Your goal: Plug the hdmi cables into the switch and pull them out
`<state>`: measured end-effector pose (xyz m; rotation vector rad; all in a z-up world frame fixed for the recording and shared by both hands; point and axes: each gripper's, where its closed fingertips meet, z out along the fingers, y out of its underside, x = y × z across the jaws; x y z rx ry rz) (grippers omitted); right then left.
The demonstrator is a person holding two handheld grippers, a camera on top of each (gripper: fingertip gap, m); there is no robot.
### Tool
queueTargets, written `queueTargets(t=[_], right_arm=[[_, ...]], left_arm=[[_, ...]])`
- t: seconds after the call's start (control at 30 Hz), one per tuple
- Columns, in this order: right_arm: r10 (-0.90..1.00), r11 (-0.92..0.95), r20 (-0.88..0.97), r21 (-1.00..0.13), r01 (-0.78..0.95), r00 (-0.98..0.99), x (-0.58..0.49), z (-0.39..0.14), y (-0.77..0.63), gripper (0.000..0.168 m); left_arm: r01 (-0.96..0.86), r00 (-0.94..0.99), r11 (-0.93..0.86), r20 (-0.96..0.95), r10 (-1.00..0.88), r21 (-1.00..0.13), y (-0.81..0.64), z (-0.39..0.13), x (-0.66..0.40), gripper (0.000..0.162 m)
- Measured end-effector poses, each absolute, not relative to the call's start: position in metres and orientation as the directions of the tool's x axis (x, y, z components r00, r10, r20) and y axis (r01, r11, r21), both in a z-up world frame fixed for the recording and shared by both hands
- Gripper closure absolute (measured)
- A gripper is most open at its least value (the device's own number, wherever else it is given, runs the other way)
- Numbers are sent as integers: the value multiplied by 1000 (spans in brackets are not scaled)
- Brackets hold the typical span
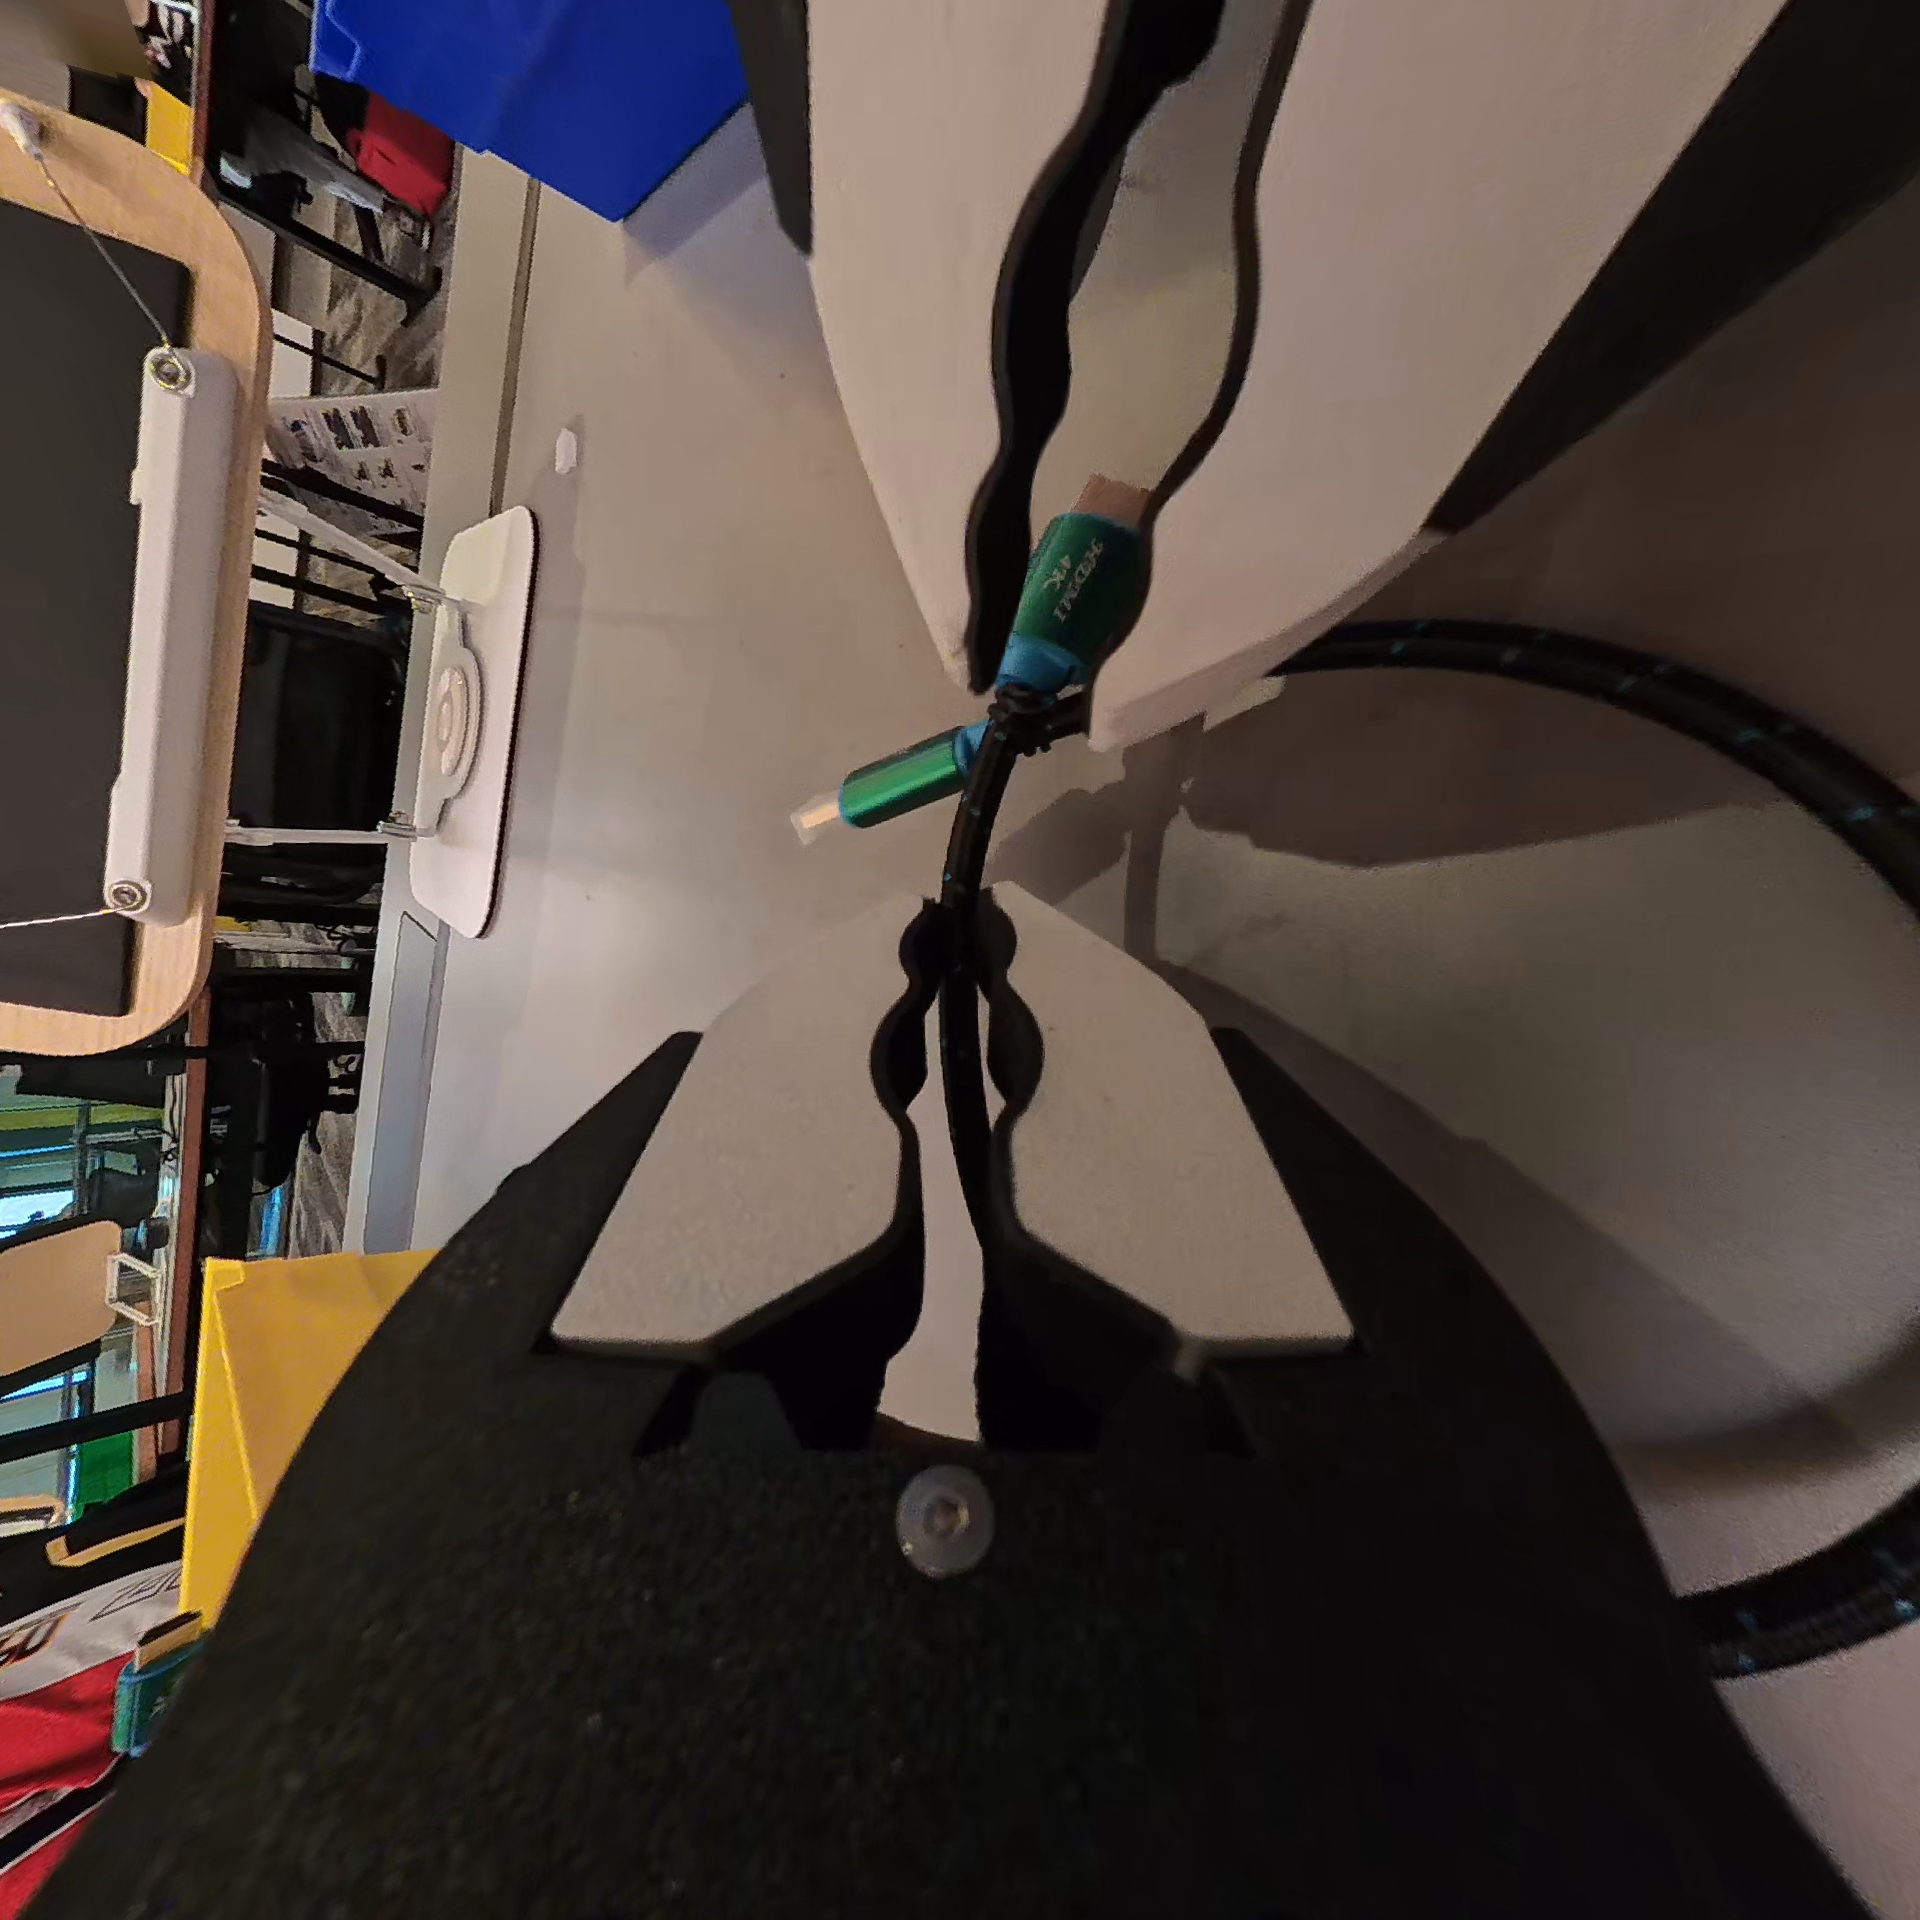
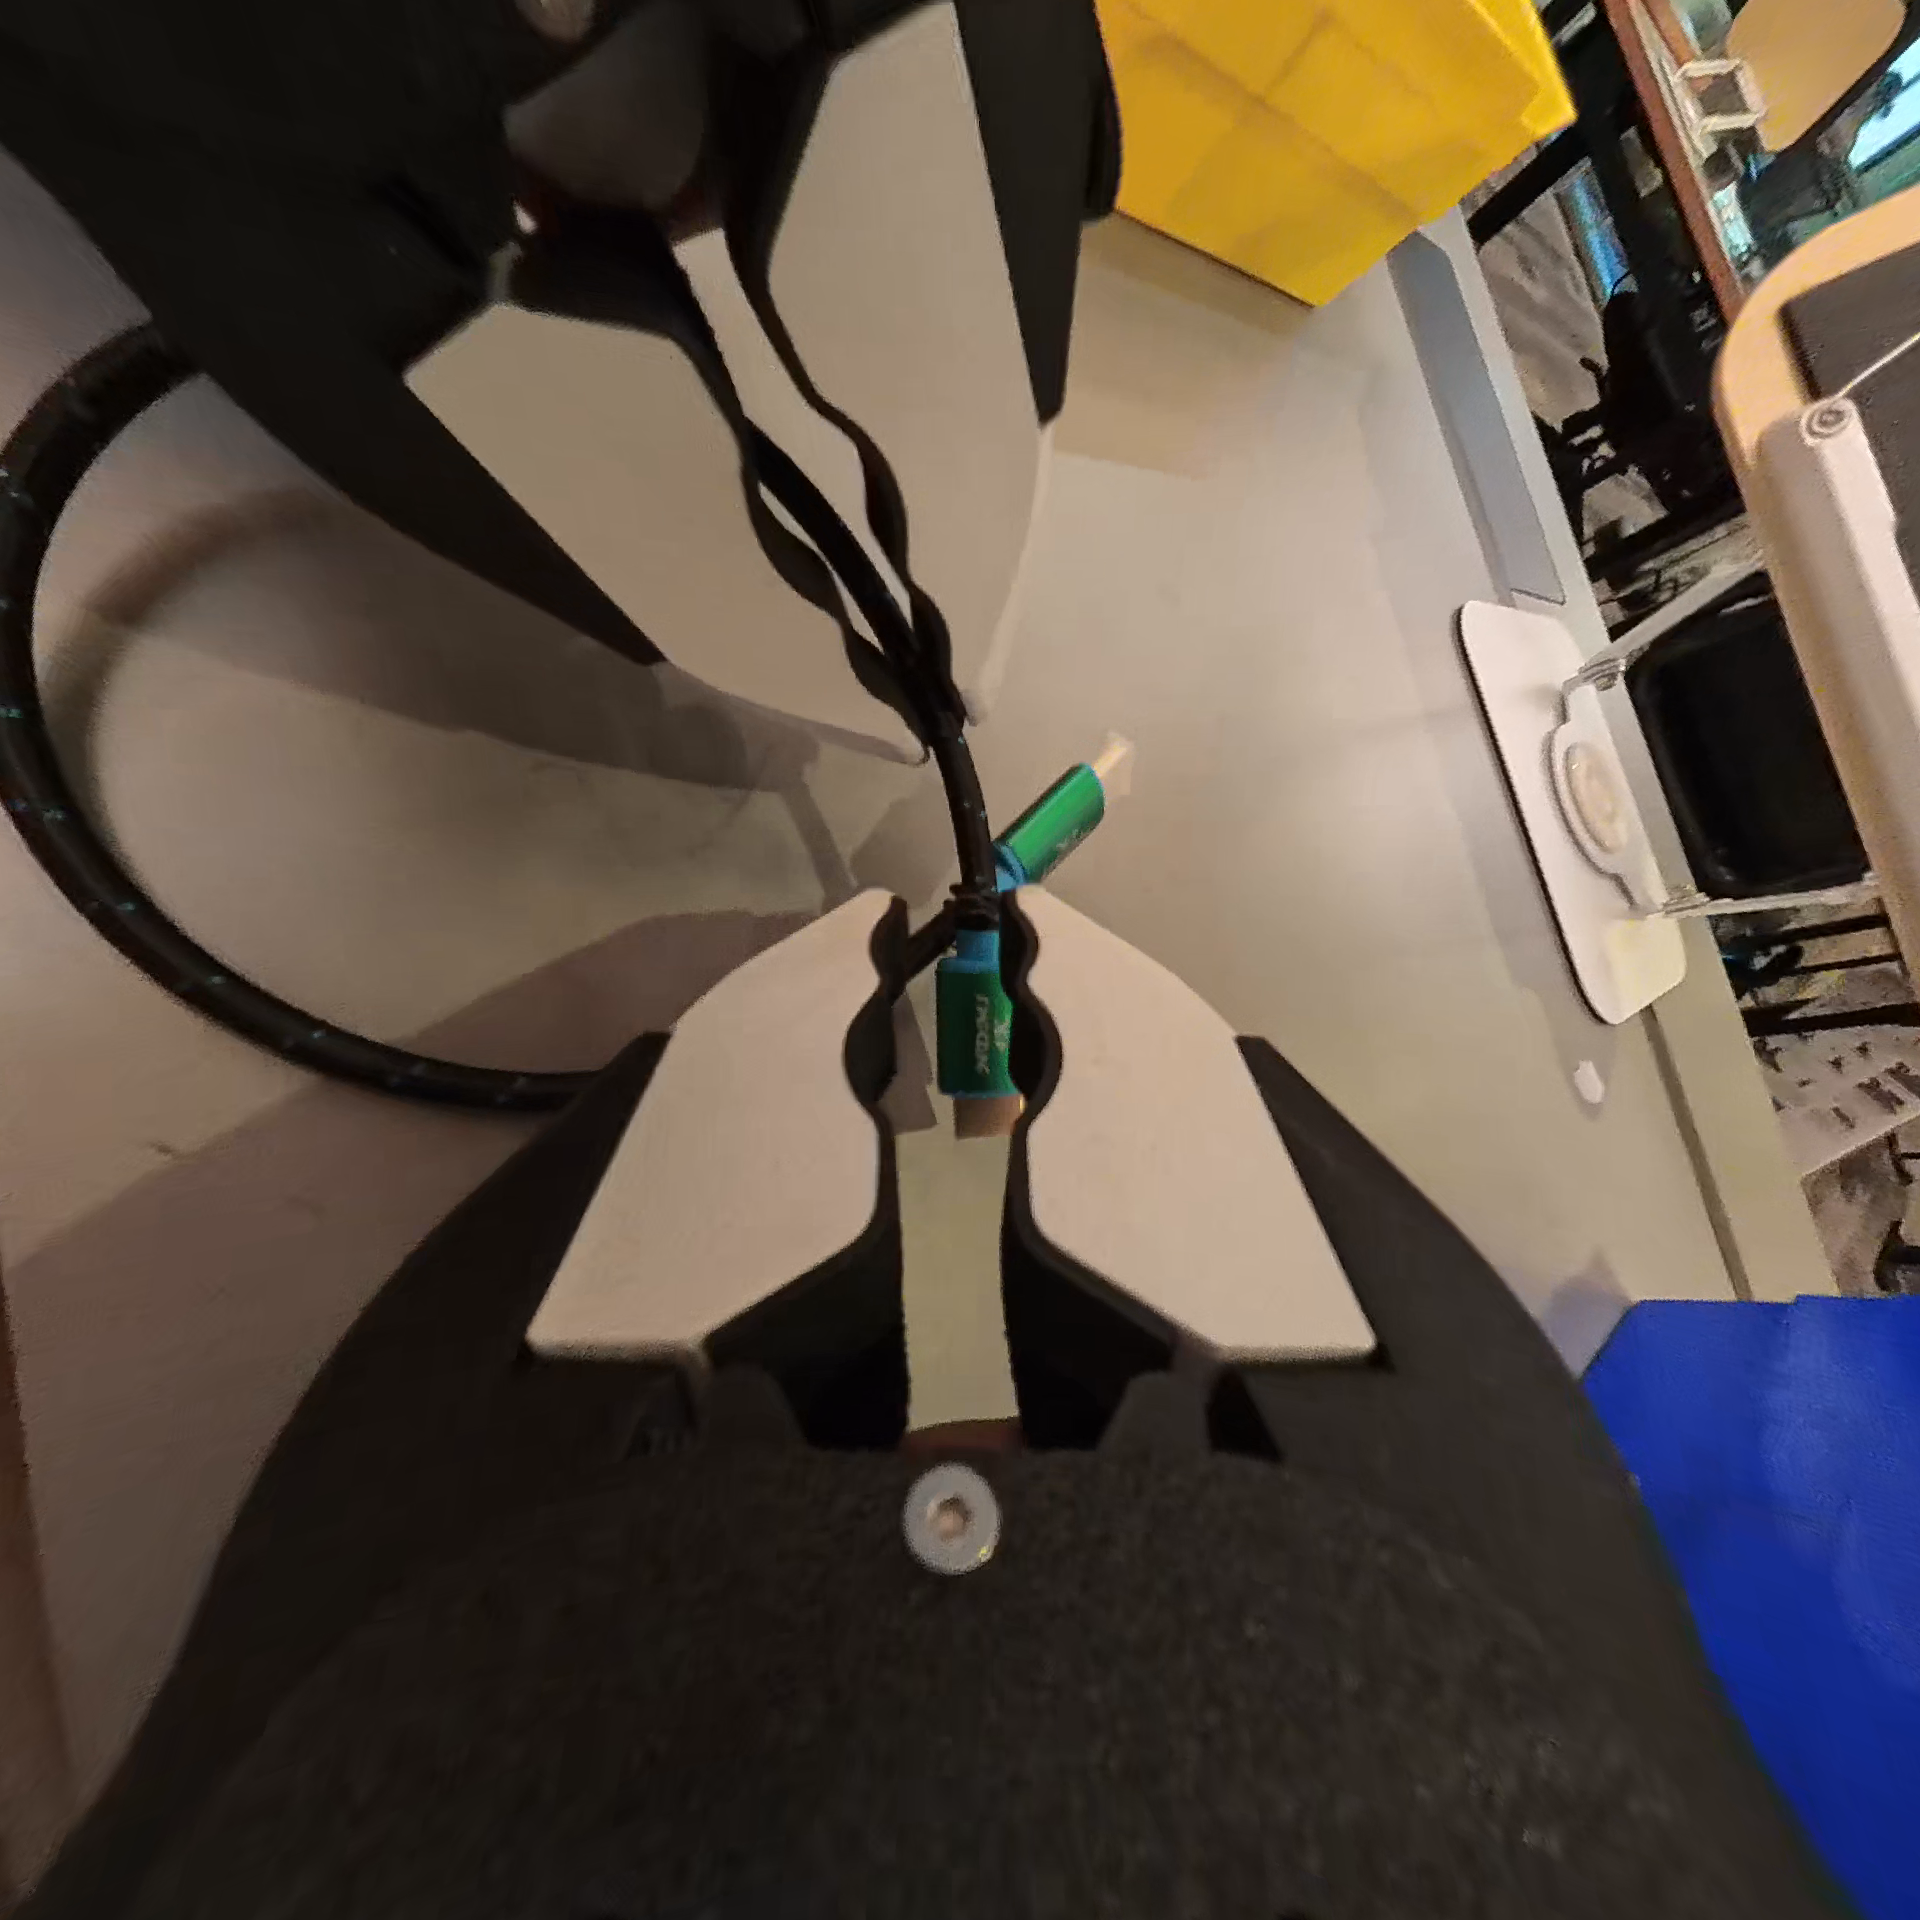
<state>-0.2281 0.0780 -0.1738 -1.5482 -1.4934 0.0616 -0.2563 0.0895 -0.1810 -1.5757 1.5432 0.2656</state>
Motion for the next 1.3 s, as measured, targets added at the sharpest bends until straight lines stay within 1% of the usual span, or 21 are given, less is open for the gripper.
queueTargets(t=[0.17, 0.43, 0.53, 0.77, 0.93, 1.03, 1.17, 1.3], right_arm=[[795, 197, 552, -627, 753, 252, -229, -173, 80, 158], [803, 195, 550, -606, 771, 228, -227, -179, 80, 158], [802, 196, 551, -607, 770, 229, -227, -179, 80, 161], [817, 159, 508, -653, 741, 272, -224, -175, 83, 165], [846, 115, 444, -691, 714, 294, -223, -176, 83, 166], [878, 56, 357, -739, 671, 320, -223, -174, 82, 168], [914, -99, 139, -834, 543, 380, -223, -165, 83, 168], [903, -278, -90, -868, 411, 421, -221, -160, 87, 168]], left_arm=[[-888, 193, 174, -688, -699, -427, 88, -182, -255, 156], [-886, 181, 185, -686, -705, -424, 85, -182, -253, 156], [-889, 176, 187, -688, -704, -419, 85, -182, -253, 156], [-891, 167, 195, -696, -698, -410, 85, -182, -254, 156], [-893, 158, 199, -695, -702, -404, 85, -184, -254, 156], [-893, 151, 208, -700, -698, -399, 84, -183, -254, 156], [-891, 138, 232, -720, -680, -390, 85, -180, -253, 156], [-891, 103, 278, -756, -647, -359, 84, -176, -252, 156]])
